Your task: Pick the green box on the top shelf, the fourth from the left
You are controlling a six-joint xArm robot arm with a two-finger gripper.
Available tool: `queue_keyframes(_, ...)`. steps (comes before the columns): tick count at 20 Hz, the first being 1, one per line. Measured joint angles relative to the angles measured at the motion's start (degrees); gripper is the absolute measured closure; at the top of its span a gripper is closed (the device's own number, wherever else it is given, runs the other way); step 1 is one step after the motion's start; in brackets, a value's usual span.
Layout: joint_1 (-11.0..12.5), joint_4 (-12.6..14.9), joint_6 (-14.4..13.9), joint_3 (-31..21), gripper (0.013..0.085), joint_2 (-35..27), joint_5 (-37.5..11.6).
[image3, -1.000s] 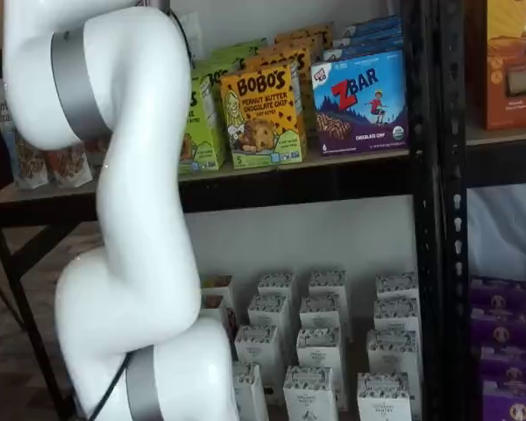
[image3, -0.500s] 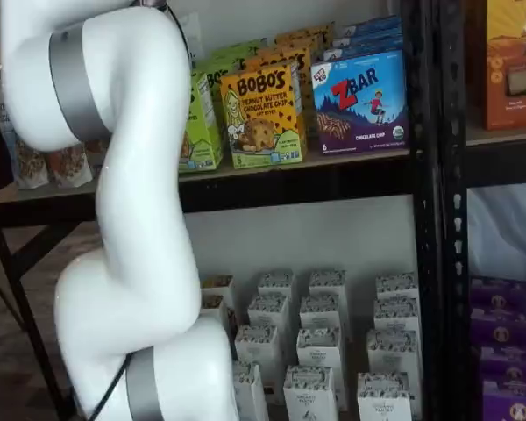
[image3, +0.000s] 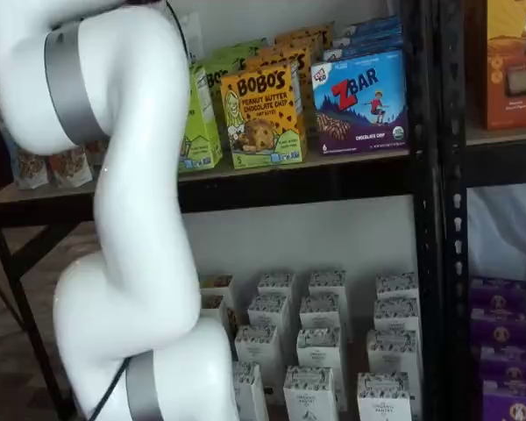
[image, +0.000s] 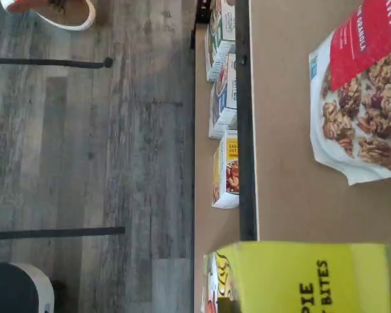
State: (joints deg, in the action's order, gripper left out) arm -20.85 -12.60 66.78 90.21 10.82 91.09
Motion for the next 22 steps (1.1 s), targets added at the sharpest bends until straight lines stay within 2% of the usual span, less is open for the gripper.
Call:
queue_keyframes(16,1.9,-0.87,0.87,-3.35,0.073,7.37,4.87)
queue_keyframes(22,3.41,-1.77,1.76,-4.42,0.073,10.26,8.75)
